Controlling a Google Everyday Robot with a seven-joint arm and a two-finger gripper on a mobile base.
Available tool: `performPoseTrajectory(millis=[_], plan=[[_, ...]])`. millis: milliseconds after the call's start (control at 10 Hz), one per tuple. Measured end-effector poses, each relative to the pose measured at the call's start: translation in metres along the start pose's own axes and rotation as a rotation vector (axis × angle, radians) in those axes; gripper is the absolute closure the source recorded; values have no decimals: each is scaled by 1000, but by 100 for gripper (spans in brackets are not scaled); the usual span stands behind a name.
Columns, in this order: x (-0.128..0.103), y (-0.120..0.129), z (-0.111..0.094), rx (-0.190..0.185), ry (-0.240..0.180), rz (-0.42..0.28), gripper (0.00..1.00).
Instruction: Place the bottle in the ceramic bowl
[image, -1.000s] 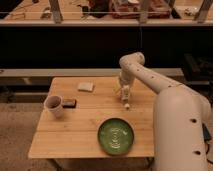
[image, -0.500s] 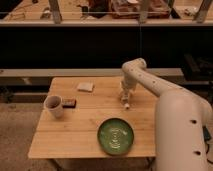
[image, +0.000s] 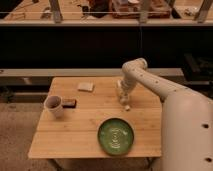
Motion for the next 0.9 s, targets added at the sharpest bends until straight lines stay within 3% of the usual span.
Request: performPoseTrajectory(millis=[100,400,700,900], plan=[[-1,-6,-23,-1,9,-21,87],[-17,-27,-70,4,16,-73,88],[-38,-31,-93,16,32,-104,88],[-73,-46,-109,40,48,-144,88]])
